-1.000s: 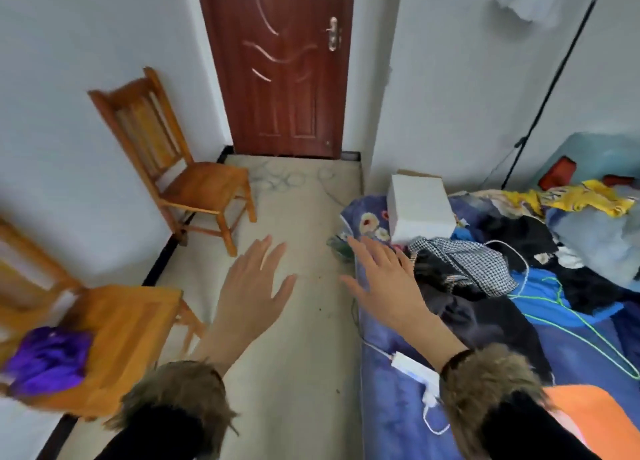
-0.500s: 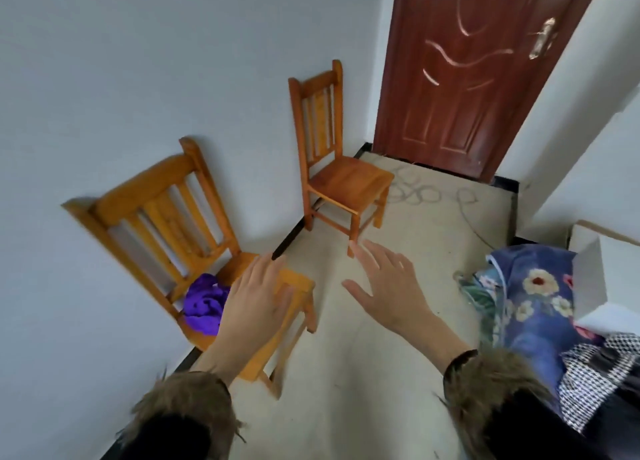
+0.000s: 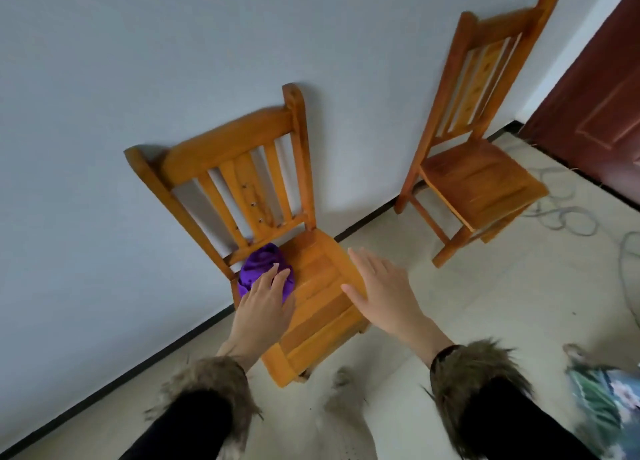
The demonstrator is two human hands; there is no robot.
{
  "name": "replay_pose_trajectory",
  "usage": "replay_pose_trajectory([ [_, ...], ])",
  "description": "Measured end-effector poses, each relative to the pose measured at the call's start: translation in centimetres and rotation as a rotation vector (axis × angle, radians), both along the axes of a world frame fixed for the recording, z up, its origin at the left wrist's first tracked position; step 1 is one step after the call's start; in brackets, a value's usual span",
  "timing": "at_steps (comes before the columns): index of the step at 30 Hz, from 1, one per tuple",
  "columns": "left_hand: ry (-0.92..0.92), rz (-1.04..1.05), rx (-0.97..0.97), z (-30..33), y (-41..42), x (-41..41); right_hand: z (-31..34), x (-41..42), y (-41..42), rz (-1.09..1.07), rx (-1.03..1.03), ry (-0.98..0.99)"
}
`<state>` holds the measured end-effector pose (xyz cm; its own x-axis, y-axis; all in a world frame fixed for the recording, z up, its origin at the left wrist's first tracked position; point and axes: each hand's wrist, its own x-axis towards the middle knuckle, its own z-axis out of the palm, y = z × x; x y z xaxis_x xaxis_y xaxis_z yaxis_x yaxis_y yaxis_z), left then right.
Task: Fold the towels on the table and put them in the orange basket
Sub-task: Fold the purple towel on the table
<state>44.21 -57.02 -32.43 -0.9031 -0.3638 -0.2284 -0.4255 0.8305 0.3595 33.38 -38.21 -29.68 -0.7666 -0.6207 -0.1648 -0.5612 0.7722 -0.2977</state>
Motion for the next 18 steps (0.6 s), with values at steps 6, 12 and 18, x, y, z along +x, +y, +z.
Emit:
replay_pose_trajectory([
  [6,-0.155,0.119,0.003,-7.5,-3.2,-4.1,-9.1,-5.5,-4.8,0.105,0.084,-0.159],
  [12,-0.210,0.150,-0.162,-16.6,-8.2,-5.8,-19.3,-8.6,-10.1,0.162,0.089,-0.260],
  [18,-0.201,0.091,-0.217,-23.4,-12.3,-8.8,-26.8,-9.2,-15.2,0.181,0.083,-0.357],
])
